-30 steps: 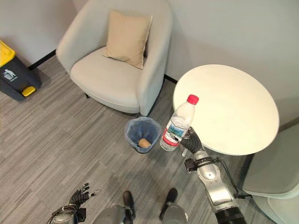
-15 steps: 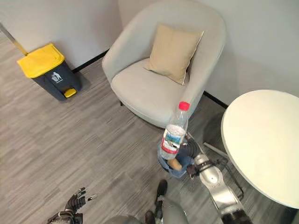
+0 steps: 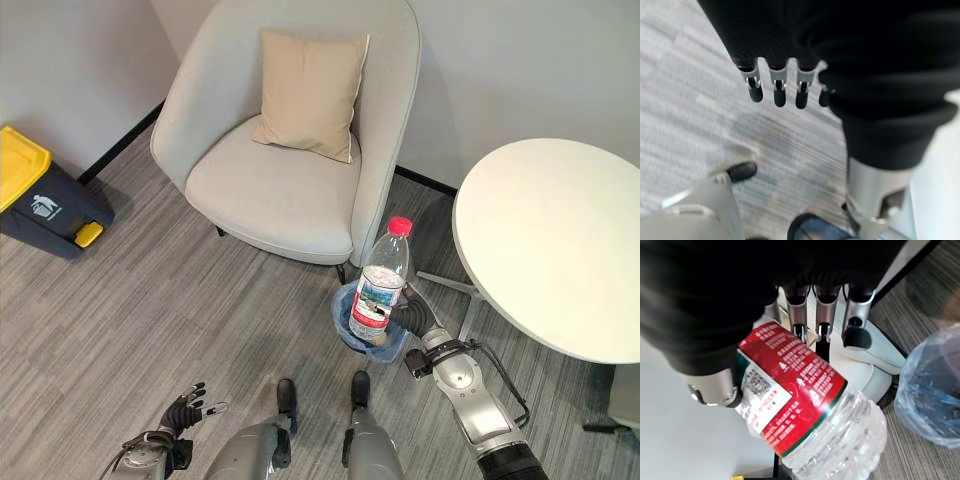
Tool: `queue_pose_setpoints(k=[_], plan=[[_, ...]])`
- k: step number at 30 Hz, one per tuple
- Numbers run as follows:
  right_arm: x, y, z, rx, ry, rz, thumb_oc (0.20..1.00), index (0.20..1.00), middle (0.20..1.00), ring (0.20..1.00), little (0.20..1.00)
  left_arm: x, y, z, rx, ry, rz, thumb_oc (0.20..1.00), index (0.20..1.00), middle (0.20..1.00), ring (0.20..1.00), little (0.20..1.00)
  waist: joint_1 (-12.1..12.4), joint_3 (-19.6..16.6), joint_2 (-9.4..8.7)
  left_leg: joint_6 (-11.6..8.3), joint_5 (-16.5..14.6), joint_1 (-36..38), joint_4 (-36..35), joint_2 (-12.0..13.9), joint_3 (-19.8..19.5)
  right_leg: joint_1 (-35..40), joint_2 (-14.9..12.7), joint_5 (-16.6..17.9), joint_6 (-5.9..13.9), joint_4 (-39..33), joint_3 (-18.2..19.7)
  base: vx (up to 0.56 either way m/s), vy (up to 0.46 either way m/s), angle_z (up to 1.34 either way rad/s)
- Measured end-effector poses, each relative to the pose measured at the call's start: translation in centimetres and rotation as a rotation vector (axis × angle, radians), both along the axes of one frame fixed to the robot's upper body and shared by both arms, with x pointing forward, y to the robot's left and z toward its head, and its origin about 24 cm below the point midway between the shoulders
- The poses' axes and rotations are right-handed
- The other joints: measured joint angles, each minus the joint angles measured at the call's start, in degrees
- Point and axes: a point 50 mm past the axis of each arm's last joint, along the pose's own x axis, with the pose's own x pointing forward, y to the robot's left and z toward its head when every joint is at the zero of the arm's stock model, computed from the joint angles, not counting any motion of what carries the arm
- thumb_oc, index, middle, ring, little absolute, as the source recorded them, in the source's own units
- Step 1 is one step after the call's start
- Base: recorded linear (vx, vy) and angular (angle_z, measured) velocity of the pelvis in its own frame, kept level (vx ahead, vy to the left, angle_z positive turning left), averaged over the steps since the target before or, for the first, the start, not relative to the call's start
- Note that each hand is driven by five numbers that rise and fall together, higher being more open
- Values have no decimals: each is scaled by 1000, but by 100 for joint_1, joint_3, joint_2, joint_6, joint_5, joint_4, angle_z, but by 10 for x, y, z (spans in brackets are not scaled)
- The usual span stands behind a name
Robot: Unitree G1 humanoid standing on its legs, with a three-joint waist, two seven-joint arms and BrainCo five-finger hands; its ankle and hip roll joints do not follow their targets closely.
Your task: Gather garbage on tea table into small bin, then transfer packed bag to large trash can.
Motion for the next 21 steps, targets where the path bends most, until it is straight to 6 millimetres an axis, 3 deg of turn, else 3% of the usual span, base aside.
queue_pose_setpoints(k=[4,7,8,10,12,14,19,21], plan=[[7,-3,-5,-79,0,-30,200,200,200,200,200,3,15,7,53,-20,11,1000,1000,1000,1000,1000,15,16,-28,95,75,-93,22,-57,54,-296,-61,3,177,286,83,-69,-13,-7],[24,-6,2,-130,-41,-64,200,200,200,200,200,12,18,14,77,-60,5,1000,1000,1000,1000,1000,15,147,-29,150,101,-421,231,-14,122,-709,-63,-72,146,561,104,-57,-44,-6],[46,-14,23,-188,-121,-120,200,200,200,200,200,35,14,27,79,-138,-17,1000,1000,1000,1000,1000,34,490,12,154,66,-757,461,15,149,-1071,-41,-117,112,936,171,-116,-104,-6],[62,-15,43,-218,-190,-148,200,200,200,200,200,52,10,38,81,-201,-30,1000,1000,1000,1000,1000,32,828,41,165,43,-927,642,54,156,-1301,-27,-195,58,1198,209,-115,-85,-7],[74,-14,60,-248,-255,-165,200,200,200,200,200,65,7,48,74,-259,-29,1000,1000,1000,1000,1000,18,937,37,106,-67,-1372,965,115,170,-1775,-55,-334,11,1531,223,-63,-42,-3],[91,-13,89,-290,-349,-201,200,200,200,200,200,88,0,65,51,-342,-29,1000,1000,1000,1000,1000,33,1266,67,135,-129,-1949,1396,215,154,-2391,22,-406,-88,2028,247,-56,-105,-3],[114,-6,134,-370,-475,-231,200,200,200,200,200,123,-4,98,29,-480,1,1000,1000,1000,1000,1000,60,1484,107,52,-599,-3481,2930,526,-16,-3841,104,-917,-314,3391,253,-70,-100,2],[120,-6,140,-393,-483,-256,200,200,200,200,200,134,-11,107,35,-514,-22,1000,1000,1000,1000,1000,130,1509,104,21,-744,-4002,3454,633,-96,-4354,144,-1065,-417,3895,237,-33,-60,0]])
